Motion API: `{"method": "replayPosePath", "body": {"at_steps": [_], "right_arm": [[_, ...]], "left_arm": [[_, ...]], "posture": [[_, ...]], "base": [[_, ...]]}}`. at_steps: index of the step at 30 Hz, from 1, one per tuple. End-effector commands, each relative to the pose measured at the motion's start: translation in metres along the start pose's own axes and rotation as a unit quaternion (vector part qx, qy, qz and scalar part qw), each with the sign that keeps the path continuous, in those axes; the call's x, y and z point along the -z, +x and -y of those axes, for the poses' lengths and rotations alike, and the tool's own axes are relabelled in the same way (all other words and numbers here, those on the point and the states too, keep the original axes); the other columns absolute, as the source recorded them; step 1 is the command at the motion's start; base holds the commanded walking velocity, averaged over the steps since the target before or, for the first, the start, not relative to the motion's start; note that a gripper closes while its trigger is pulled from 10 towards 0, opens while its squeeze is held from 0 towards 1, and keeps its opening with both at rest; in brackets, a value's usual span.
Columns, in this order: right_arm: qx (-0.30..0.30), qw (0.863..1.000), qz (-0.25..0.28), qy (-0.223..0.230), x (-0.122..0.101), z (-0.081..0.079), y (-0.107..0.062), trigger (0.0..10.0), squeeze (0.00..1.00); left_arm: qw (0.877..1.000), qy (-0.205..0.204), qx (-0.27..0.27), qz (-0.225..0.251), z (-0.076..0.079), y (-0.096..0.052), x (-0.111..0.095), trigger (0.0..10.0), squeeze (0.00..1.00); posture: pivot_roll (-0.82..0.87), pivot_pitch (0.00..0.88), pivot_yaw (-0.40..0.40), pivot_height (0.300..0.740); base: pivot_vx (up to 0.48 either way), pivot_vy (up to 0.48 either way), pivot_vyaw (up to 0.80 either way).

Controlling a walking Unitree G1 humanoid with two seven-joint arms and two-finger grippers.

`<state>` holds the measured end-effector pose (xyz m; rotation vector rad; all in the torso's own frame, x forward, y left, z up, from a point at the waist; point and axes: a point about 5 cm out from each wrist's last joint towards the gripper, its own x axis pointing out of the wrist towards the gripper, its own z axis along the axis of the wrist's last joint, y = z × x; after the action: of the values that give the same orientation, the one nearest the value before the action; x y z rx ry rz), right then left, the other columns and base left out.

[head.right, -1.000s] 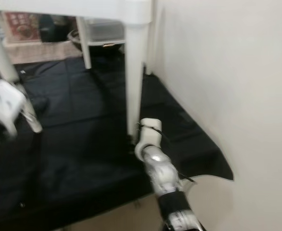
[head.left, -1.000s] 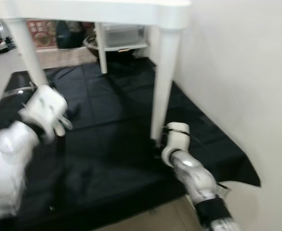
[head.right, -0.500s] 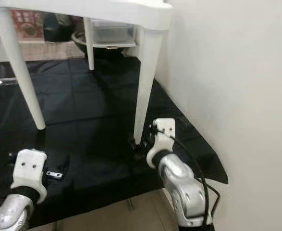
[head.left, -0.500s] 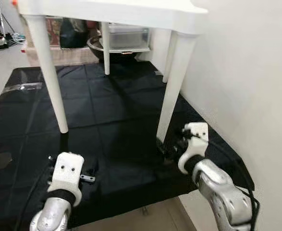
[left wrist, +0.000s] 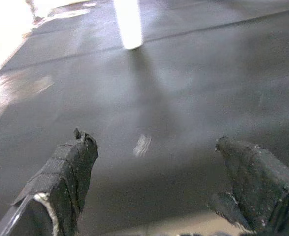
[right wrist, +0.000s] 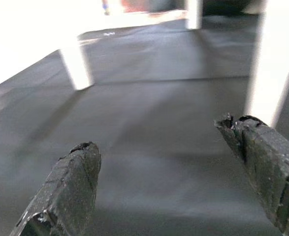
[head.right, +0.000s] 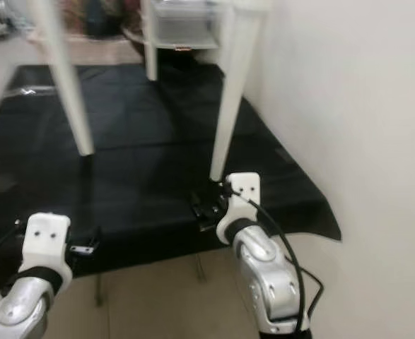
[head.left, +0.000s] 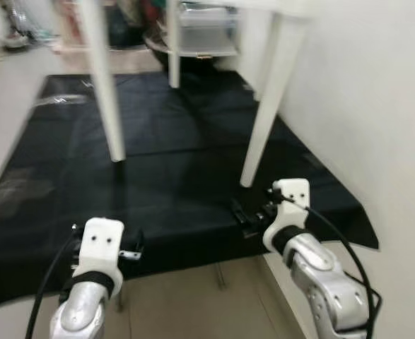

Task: Building children table

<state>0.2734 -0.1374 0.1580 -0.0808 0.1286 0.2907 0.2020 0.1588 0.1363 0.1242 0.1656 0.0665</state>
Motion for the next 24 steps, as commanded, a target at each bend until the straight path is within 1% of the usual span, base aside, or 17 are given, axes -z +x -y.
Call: {"method": "replayPosePath", "body": {"at_steps": [1,3,4,5,6,8,10,11,13,14,15,23,24], "right_arm": [[-0.007,1.000,-0.018,-0.012,0.008,-0.001,0.000,10.0,1.00],[-0.011,0.999,-0.025,-0.041,0.010,0.000,-0.001,10.0,1.00],[0.000,1.000,-0.015,-0.015,0.008,0.001,-0.001,10.0,0.86],[0.000,1.000,-0.015,-0.015,0.008,0.001,-0.001,10.0,0.86],[0.011,1.000,-0.020,0.005,0.009,0.003,-0.002,10.0,0.00],[0.013,0.999,-0.029,0.002,0.011,0.003,-0.002,10.0,0.00],[0.040,0.998,-0.041,-0.015,0.016,0.010,0.000,10.0,0.00],[0.040,0.998,-0.041,-0.015,0.016,0.010,0.000,10.0,0.00],[0.060,0.997,-0.040,-0.035,0.017,0.013,0.001,10.0,0.00],[0.060,0.997,-0.040,-0.035,0.017,0.013,0.001,10.0,0.00],[0.069,0.996,-0.040,-0.050,0.017,0.014,0.002,10.0,0.00],[0.078,0.995,-0.037,-0.055,0.018,0.012,0.001,10.0,0.00],[0.098,0.993,-0.041,-0.060,0.021,0.015,-0.001,10.0,0.00]], "left_arm": [[1.000,-0.002,0.000,-0.012,0.001,-0.002,0.002,10.0,0.00],[1.000,0.000,-0.005,-0.009,0.000,-0.004,0.001,10.0,0.00],[1.000,0.000,-0.012,-0.010,-0.001,-0.004,0.001,10.0,0.00],[1.000,0.000,-0.012,-0.010,-0.001,-0.004,0.001,10.0,0.00],[1.000,-0.001,-0.017,-0.013,-0.002,-0.004,0.002,10.0,0.00],[1.000,-0.002,-0.021,-0.017,-0.004,-0.004,0.002,10.0,0.00],[1.000,0.007,-0.025,-0.016,-0.009,-0.005,0.004,10.0,0.00],[1.000,0.007,-0.025,-0.016,-0.009,-0.005,0.004,10.0,0.00],[0.999,0.010,-0.026,-0.018,-0.011,-0.006,0.005,10.0,0.00],[0.999,0.010,-0.026,-0.018,-0.011,-0.006,0.005,10.0,0.00],[0.999,0.009,-0.027,-0.023,-0.011,-0.006,0.006,10.0,0.00],[0.999,0.012,-0.028,-0.031,-0.011,-0.007,0.009,10.0,0.00],[0.999,0.017,-0.027,-0.035,-0.014,-0.009,0.011,10.0,0.00]], "posture": [[0.05,0.000,-0.066,0.740],[0.05,0.000,-0.068,0.740],[0.05,0.000,-0.066,0.740],[0.05,0.000,-0.066,0.740],[0.06,0.000,-0.067,0.740],[0.06,0.000,-0.067,0.740],[0.06,0.000,-0.060,0.740],[0.06,0.000,-0.060,0.740],[0.06,0.000,-0.056,0.740],[0.06,0.000,-0.056,0.740],[0.06,0.000,-0.052,0.740],[0.06,0.000,-0.050,0.740],[0.06,0.000,-0.048,0.740]], "base": [[-0.480,0.000,0.80],[-0.351,0.000,0.23],[0.000,0.000,0.80],[0.000,0.000,0.80],[0.000,0.000,0.00],[0.000,0.000,0.00],[0.000,0.000,0.00],[0.000,0.000,0.00],[0.000,0.000,0.00],[0.000,0.000,0.00],[0.000,0.000,0.00],[0.000,0.000,0.00],[0.000,0.000,0.00]]}}
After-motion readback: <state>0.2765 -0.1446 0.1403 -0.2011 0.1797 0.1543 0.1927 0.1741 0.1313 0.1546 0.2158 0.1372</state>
